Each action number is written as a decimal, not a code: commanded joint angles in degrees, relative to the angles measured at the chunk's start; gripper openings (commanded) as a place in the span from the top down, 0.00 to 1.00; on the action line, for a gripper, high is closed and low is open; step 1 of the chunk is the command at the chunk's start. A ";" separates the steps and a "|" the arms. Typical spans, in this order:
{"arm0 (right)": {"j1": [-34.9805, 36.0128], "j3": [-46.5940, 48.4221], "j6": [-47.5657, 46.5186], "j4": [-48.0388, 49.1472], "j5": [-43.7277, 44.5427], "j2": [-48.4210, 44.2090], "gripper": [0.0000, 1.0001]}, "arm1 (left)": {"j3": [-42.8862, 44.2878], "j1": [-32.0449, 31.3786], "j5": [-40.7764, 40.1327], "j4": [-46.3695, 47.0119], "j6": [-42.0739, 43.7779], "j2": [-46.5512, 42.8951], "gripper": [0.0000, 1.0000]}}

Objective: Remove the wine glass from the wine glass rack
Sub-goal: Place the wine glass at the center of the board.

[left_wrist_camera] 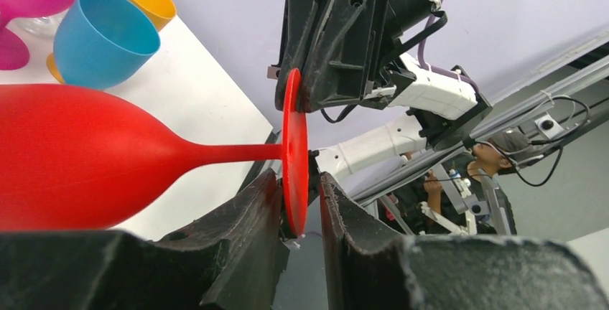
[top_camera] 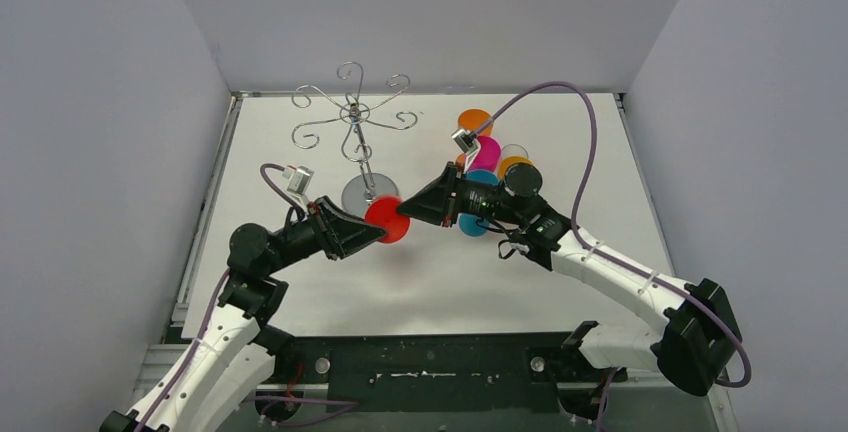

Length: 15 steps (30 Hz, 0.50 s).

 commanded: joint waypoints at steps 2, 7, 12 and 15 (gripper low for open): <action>0.81 2.13 0.24 4.39 -0.77 -0.42 1.00 | 4.62 -0.92 -2.75 -1.25 5.70 0.59 0.75; 0.92 0.95 1.36 6.84 -1.23 -1.25 1.00 | 4.72 -2.52 -0.83 -2.75 6.74 1.94 0.86; 1.00 0.63 1.19 7.65 -1.66 -1.77 1.00 | 4.07 -4.69 -1.23 -3.27 7.32 1.87 0.96; 1.03 0.05 1.25 8.34 -1.61 -2.03 1.00 | 4.17 -6.66 -0.61 -4.50 8.79 2.44 1.00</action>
